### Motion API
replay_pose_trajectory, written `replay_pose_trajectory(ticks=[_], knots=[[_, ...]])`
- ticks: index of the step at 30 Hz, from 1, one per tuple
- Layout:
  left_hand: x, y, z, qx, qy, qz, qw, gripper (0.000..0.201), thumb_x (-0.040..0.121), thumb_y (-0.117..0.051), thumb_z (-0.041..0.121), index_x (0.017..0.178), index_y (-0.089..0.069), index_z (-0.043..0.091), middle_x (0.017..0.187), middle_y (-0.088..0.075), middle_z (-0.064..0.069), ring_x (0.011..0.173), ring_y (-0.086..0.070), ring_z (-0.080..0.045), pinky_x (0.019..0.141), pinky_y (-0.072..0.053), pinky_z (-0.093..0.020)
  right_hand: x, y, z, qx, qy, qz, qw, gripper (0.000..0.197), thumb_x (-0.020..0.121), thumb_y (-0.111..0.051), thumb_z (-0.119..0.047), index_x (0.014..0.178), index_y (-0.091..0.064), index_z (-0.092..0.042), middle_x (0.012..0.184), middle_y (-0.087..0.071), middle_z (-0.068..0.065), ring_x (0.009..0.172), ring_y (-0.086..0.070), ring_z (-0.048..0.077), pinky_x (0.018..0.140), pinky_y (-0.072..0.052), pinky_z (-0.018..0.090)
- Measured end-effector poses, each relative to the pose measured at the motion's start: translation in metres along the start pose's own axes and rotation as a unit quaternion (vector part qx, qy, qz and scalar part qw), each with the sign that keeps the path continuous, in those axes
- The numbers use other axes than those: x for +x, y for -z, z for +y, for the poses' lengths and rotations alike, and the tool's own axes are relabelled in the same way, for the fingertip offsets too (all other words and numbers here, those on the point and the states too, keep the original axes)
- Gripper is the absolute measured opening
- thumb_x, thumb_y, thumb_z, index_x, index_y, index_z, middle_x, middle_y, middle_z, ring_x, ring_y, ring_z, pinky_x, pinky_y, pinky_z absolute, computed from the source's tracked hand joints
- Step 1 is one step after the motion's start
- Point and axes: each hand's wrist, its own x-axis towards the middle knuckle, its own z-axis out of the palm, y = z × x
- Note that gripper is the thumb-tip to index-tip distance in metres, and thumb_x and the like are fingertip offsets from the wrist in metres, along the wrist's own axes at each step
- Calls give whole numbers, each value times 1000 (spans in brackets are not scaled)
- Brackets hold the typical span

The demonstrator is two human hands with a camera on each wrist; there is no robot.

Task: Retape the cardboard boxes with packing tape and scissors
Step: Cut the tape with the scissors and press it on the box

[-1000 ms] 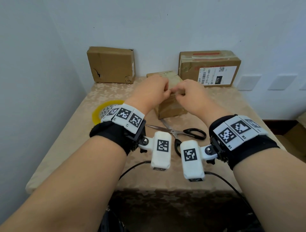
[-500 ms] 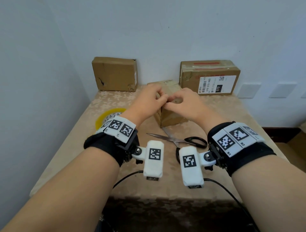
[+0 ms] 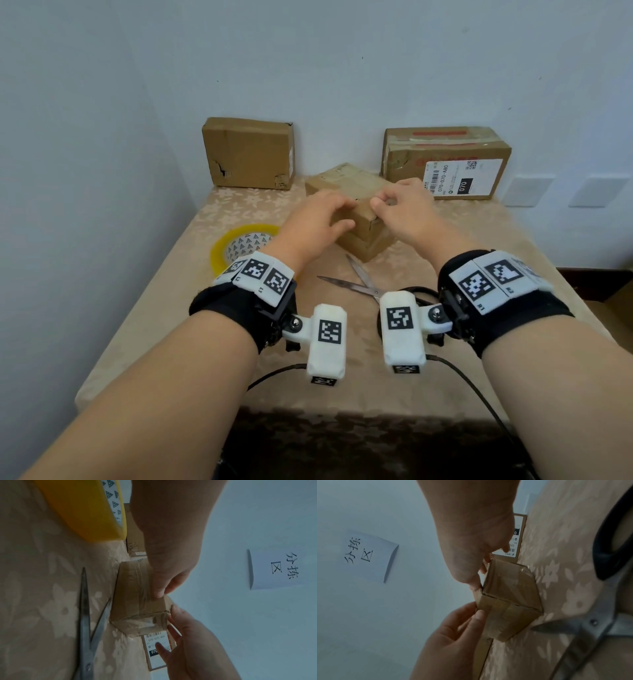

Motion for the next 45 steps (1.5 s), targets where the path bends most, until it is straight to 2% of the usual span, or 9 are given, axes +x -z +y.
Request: replay_pose_trajectory(ticks=[5,11,18,25,28,32,36,41,45], knots=[[4,-9,9,46,-8,46,998,28,90,-61,28,116,-62,19,116,-57,1,111,-50,-19,98,-40,-38,0,0,5,48,-1,72,996,20,84,-69,-24,66,-68,-16,91,-67,13,99,-60,27,92,-48,47],[3,-12,8,8,-1,53,999,28,90,-61,28,118,-64,23,113,-53,-1,112,-44,-20,99,-38,-37,1,-4,7,41,-2,99,994,13,85,-69,-23,79,-70,-12,98,-65,15,103,-58,28,95,-46,45],[1,-12,10,13,-1,49,999,30,92,-59,25,122,-64,25,115,-52,-2,114,-41,-20,101,-34,-35,6,-5,10,61,-15,101,993,26,84,-72,-23,61,-60,-24,103,-62,15,101,-59,25,94,-49,42],[-6,13,7,31,25,0,999,34,95,-54,29,127,-54,18,127,-51,-2,118,-47,-16,99,-35,-27,-7,1,6,-17,37,85,996,29,96,-52,-36,118,-63,-19,142,-37,13,136,-30,29,111,-25,37],[-21,32,-5,110,90,-73,987,40,93,-56,38,126,-52,17,126,-50,-6,118,-47,-22,96,-36,-31,-16,0,3,-129,103,-50,985,50,103,-34,-40,148,-34,-20,161,-11,8,148,-3,27,118,-5,46],[-43,46,-23,199,180,-185,945,73,82,-63,55,139,-39,16,140,-37,-12,127,-37,-30,103,-36,-41,-17,-6,9,-238,105,-144,955,56,106,-24,-27,154,-1,-11,162,5,6,149,8,25,118,3,45],[-51,43,-27,173,200,-223,938,84,76,-73,45,142,-29,17,131,-46,-9,112,-51,-28,92,-47,-41,-16,-3,10,-267,100,-132,949,58,105,-29,-19,154,0,-15,163,2,2,149,7,22,117,7,47],[-47,49,-21,35,185,-141,972,76,86,-65,22,149,-22,18,138,-48,-8,120,-50,-24,88,-42,-28,-28,0,-17,-76,221,2,972,47,98,-49,-13,144,-40,-9,144,-47,7,135,-39,19,114,-24,31],[-45,69,-10,-151,185,-34,970,56,87,-63,19,138,-40,20,126,-54,-5,106,-55,-17,79,-45,-24,-39,-5,-51,146,98,-106,979,46,95,-51,-7,140,-46,-11,139,-51,3,127,-46,12,104,-33,21]])
